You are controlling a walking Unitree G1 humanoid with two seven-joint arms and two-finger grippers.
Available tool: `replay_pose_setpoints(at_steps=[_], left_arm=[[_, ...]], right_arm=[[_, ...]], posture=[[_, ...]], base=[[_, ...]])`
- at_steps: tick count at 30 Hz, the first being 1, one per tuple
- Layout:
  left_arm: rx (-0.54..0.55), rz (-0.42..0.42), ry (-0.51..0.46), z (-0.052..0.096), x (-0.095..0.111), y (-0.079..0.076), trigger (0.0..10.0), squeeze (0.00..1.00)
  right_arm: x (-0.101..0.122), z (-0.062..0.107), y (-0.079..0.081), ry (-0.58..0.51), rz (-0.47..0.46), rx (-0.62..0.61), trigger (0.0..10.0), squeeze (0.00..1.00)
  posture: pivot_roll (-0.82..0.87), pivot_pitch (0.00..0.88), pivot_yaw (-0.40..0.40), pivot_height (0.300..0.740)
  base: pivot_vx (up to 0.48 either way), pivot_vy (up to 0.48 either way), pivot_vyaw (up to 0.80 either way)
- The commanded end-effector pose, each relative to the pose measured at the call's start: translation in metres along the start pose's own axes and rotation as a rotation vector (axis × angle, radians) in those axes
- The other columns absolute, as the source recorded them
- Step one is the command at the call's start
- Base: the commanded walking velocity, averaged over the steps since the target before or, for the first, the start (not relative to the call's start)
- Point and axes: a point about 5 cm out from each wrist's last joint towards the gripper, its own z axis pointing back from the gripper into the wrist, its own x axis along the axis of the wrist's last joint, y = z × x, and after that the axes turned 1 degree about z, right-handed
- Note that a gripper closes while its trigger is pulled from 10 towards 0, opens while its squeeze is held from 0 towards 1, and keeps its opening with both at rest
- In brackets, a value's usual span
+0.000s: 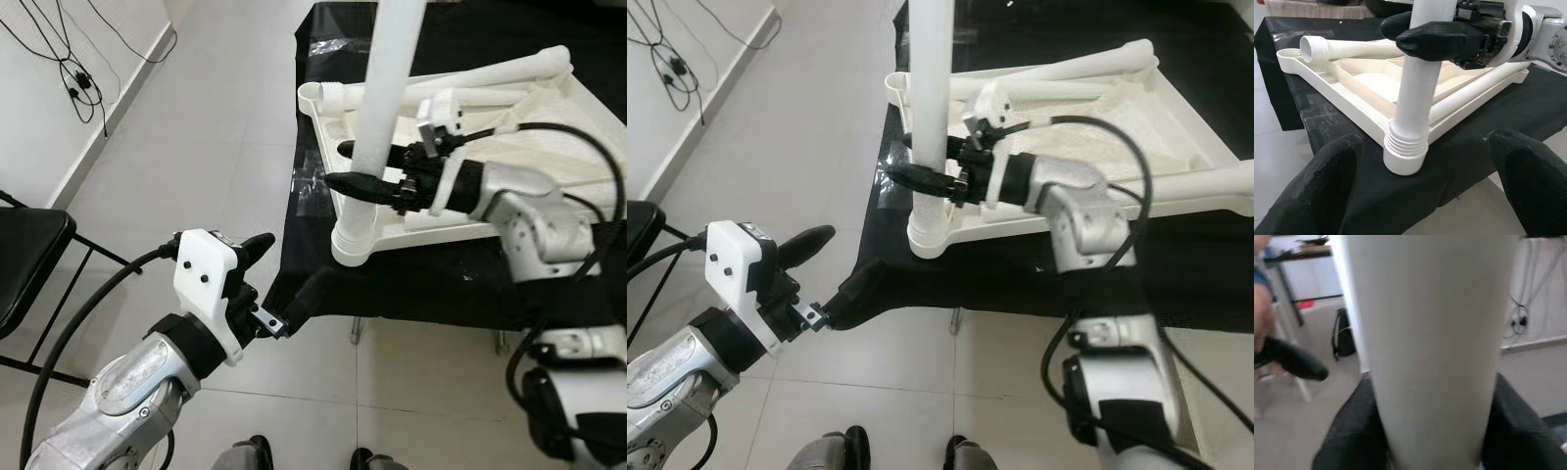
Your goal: Building children table
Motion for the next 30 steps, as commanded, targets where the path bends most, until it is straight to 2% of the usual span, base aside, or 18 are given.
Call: replay_pose_setpoints(at_steps=[1,8,9,10,11,12,13,16,17,18,19,21,22,24,27,28,29,30], left_arm=[[-0.016,0.0,0.013,0.003,-0.001,-0.004,10.0,0.0],[-0.021,0.005,0.013,0.003,-0.001,-0.005,10.0,0.0],[-0.02,0.006,0.013,0.003,-0.001,-0.005,10.0,0.0],[-0.019,0.005,0.015,0.004,-0.001,-0.004,10.0,0.0],[-0.017,0.005,0.017,0.005,-0.001,-0.004,10.0,0.0],[-0.016,0.005,0.019,0.005,-0.001,-0.004,10.0,0.0],[-0.016,0.004,0.019,0.005,-0.001,-0.003,10.0,0.0],[-0.016,0.004,0.019,0.004,-0.001,-0.003,10.0,0.0],[-0.018,0.005,0.019,0.004,-0.001,-0.003,10.0,0.0],[-0.018,0.005,0.019,0.004,-0.001,-0.003,10.0,0.0],[-0.021,0.006,0.019,0.003,-0.001,-0.003,10.0,0.0],[-0.021,0.006,0.019,0.003,-0.001,-0.003,10.0,0.0],[-0.024,0.003,0.016,0.001,-0.001,-0.002,10.0,0.0],[-0.024,0.003,0.016,0.001,-0.001,-0.002,10.0,0.0],[-0.023,-0.001,0.013,0.001,0.0,-0.001,10.0,0.0],[-0.023,-0.001,0.013,0.001,0.0,-0.001,10.0,0.0],[-0.022,-0.002,0.014,0.001,-0.001,-0.001,10.0,0.0],[-0.022,-0.002,0.014,0.001,-0.001,-0.001,10.0,0.0]], right_arm=[[-0.001,-0.008,0.006,-0.018,-0.009,0.093,0.0,0.0],[-0.022,-0.007,0.01,-0.021,-0.07,-0.068,0.0,0.0],[-0.034,-0.013,0.016,0.0,-0.089,-0.17,0.0,0.0],[-0.054,-0.025,0.026,0.043,-0.146,-0.386,0.0,0.0],[-0.074,-0.03,0.035,0.146,-0.151,-0.648,0.0,0.0],[-0.089,-0.026,0.047,0.237,-0.167,-0.874,0.0,0.0],[-0.099,-0.027,0.063,0.28,-0.209,-0.968,0.0,0.0],[-0.103,-0.028,0.073,0.296,-0.239,-0.993,0.0,0.0],[-0.101,-0.039,0.081,0.28,-0.259,-0.935,0.0,0.0],[-0.101,-0.039,0.081,0.28,-0.259,-0.935,0.0,0.0],[-0.094,-0.049,0.081,0.251,-0.26,-0.906,0.0,0.0],[-0.094,-0.049,0.081,0.251,-0.26,-0.906,0.0,0.0],[-0.083,-0.062,0.072,0.213,-0.248,-0.879,10.0,0.0],[-0.083,-0.062,0.072,0.213,-0.248,-0.879,10.0,0.0],[-0.072,-0.072,0.068,0.1,-0.267,-0.817,10.0,0.0],[-0.072,-0.072,0.068,0.1,-0.267,-0.817,10.0,0.0],[-0.061,-0.077,0.07,-0.001,-0.304,-0.757,10.0,1.0],[-0.061,-0.077,0.07,-0.001,-0.304,-0.757,10.0,1.0]], posture=[[0.18,0.26,0.008,0.74],[0.17,0.266,0.002,0.74],[0.17,0.274,-0.008,0.74],[0.17,0.276,-0.007,0.74],[0.17,0.277,-0.005,0.74],[0.16,0.278,-0.004,0.74],[0.16,0.283,0.004,0.74],[0.16,0.284,0.005,0.74],[0.16,0.279,0.008,0.74],[0.16,0.279,0.008,0.74],[0.15,0.268,0.011,0.74],[0.15,0.268,0.011,0.74],[0.15,0.261,-0.001,0.74],[0.15,0.261,-0.001,0.74],[0.15,0.262,-0.003,0.74],[0.15,0.262,-0.003,0.74],[0.15,0.262,-0.003,0.74],[0.15,0.262,-0.003,0.74]], base=[[0.0,0.0,0.0],[0.0,0.0,0.0],[0.0,0.0,0.0],[0.0,0.0,0.0],[0.0,0.0,0.0],[0.0,0.0,0.0],[0.0,0.0,0.0],[0.0,0.0,0.0],[0.0,0.0,0.0],[0.0,0.0,0.0],[0.0,0.0,0.0],[0.0,0.0,0.0],[0.0,0.0,0.0],[0.0,0.0,0.0],[0.0,0.0,0.0],[0.0,0.0,0.0],[0.0,0.0,0.0],[0.0,0.0,0.0]])
